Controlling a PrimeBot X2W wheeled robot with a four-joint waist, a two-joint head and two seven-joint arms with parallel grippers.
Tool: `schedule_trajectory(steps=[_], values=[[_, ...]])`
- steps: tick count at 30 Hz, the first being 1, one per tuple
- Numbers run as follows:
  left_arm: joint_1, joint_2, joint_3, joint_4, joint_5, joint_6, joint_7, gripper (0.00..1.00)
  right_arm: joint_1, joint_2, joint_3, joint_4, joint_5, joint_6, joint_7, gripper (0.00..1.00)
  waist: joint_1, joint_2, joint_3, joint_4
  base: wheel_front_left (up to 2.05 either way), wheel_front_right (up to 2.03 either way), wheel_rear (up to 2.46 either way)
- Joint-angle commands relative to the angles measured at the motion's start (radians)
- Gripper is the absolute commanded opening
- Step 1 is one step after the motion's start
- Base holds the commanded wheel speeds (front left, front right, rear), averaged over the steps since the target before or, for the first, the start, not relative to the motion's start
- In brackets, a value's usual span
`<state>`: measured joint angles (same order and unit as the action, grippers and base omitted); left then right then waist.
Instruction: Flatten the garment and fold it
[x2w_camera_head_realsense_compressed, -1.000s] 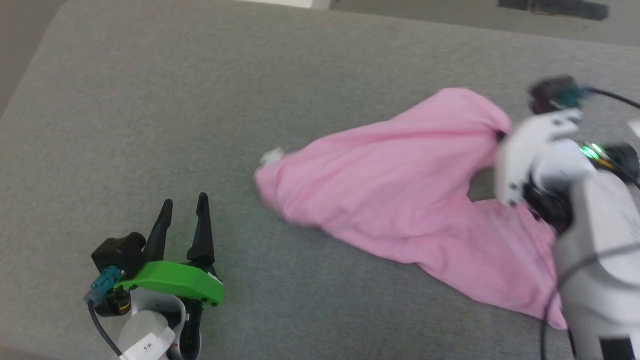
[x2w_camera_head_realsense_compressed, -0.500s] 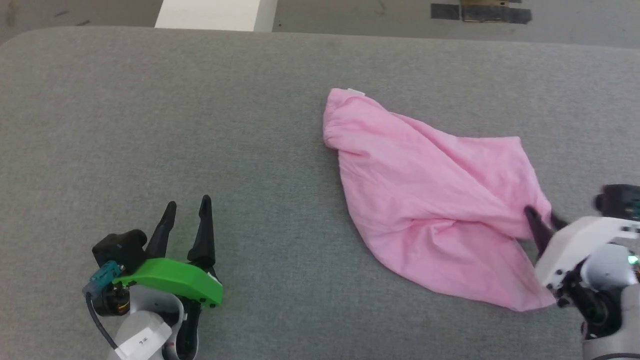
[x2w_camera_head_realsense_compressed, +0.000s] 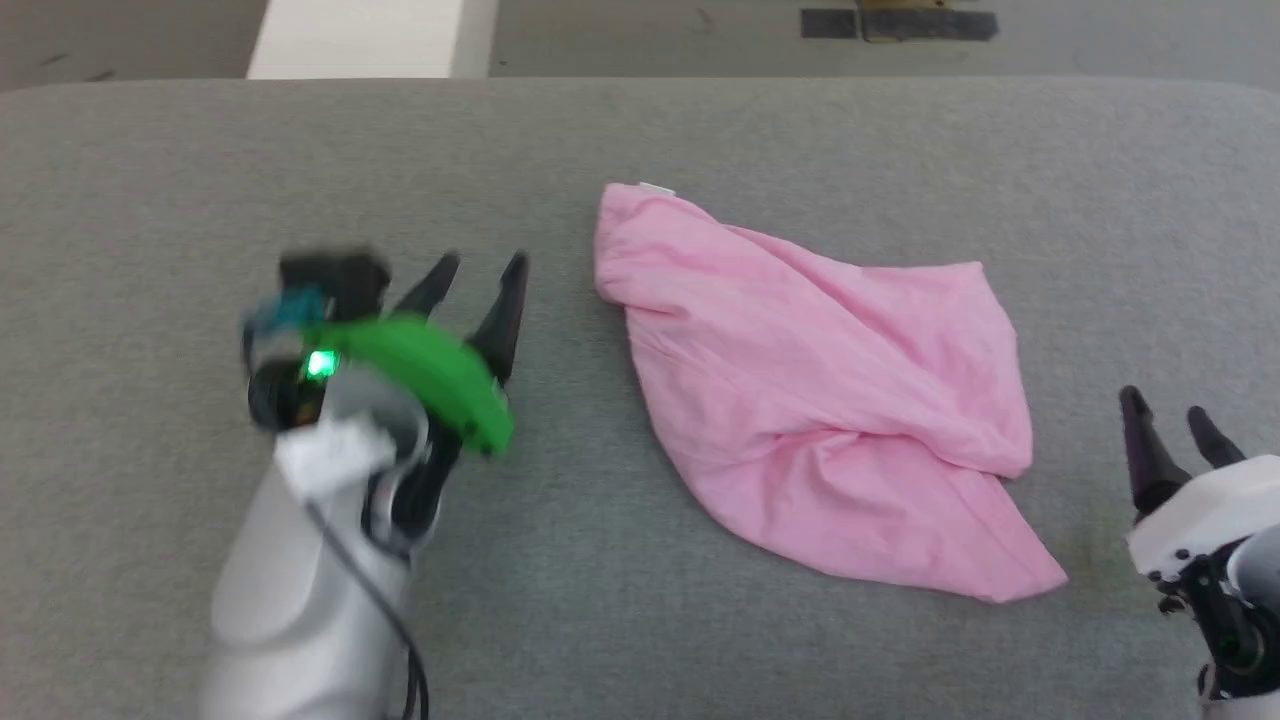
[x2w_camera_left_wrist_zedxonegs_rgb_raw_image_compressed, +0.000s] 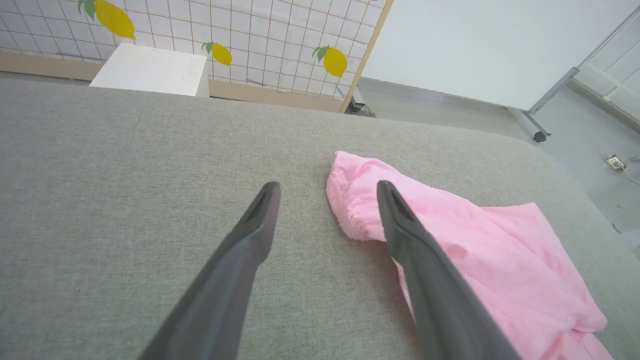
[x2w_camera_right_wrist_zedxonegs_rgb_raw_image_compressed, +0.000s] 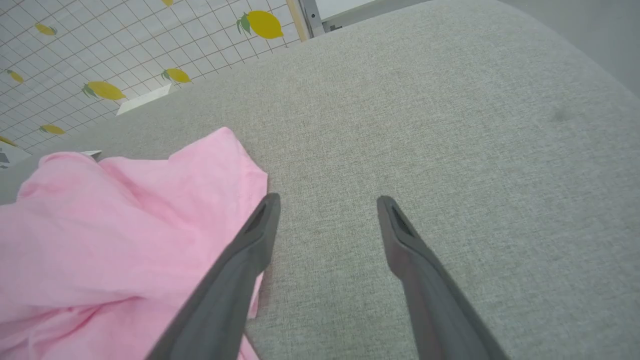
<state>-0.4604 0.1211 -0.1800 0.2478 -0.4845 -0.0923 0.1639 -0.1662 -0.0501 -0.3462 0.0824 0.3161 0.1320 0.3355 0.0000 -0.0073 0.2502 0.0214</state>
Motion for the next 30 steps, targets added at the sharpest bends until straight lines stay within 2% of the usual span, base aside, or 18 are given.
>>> schedule_trajectory(steps=[1,7,10,11,12,13,15,21,25,30], values=[[-0.059,0.003,-0.016,0.029,-0.007,0.007,0.060,1.00,-0.015,0.000,0.013,-0.003,0.008,-0.001,-0.001,1.00,0.0000,0.0073,0.036,-0.051,0.00,0.00,0.00],[-0.181,0.010,-0.116,0.140,0.014,0.017,0.356,1.00,-0.028,0.000,0.045,0.032,0.028,-0.001,-0.026,1.00,0.0000,0.0073,0.080,-0.126,0.00,0.00,0.00],[-0.183,0.014,-0.151,0.162,0.014,0.019,0.462,1.00,-0.025,0.000,0.037,0.048,0.027,-0.001,-0.044,1.00,0.0000,0.0073,0.091,-0.143,0.00,0.00,0.00],[-0.178,0.022,-0.165,0.167,0.021,0.020,0.491,0.97,-0.024,0.000,0.034,0.054,0.026,-0.001,-0.050,1.00,0.0000,0.0073,0.093,-0.146,0.00,0.00,0.00],[-0.173,0.028,-0.171,0.166,0.023,0.019,0.507,0.38,-0.023,0.000,0.033,0.058,0.027,-0.001,-0.055,1.00,0.0000,0.0073,0.094,-0.148,0.00,0.00,0.00],[-0.167,0.029,-0.169,0.162,0.016,0.020,0.512,0.00,-0.022,0.000,0.033,0.060,0.027,-0.001,-0.058,1.00,0.0000,0.0073,0.095,-0.149,0.00,0.00,0.00],[-0.153,0.036,-0.172,0.148,0.009,0.015,0.523,0.00,-0.020,0.000,0.024,0.065,0.025,-0.001,-0.065,1.00,0.0000,0.0073,0.093,-0.140,0.00,0.00,0.00],[-0.089,0.057,-0.103,0.019,-0.043,0.025,0.450,0.00,-0.020,0.000,0.021,0.083,0.016,-0.001,-0.071,1.00,0.0000,0.0073,0.060,-0.082,0.00,0.00,0.00],[0.019,0.076,-0.042,-0.142,-0.087,0.049,0.409,0.00,-0.020,0.000,0.032,0.096,0.011,-0.001,-0.067,1.00,0.0000,0.0073,0.028,-0.035,0.00,0.00,0.00],[0.228,0.109,-0.021,-0.351,-0.107,0.093,0.437,0.00,-0.018,0.000,0.034,0.104,0.000,-0.001,-0.060,1.00,0.0000,0.0073,0.004,0.024,0.00,0.00,0.00]])
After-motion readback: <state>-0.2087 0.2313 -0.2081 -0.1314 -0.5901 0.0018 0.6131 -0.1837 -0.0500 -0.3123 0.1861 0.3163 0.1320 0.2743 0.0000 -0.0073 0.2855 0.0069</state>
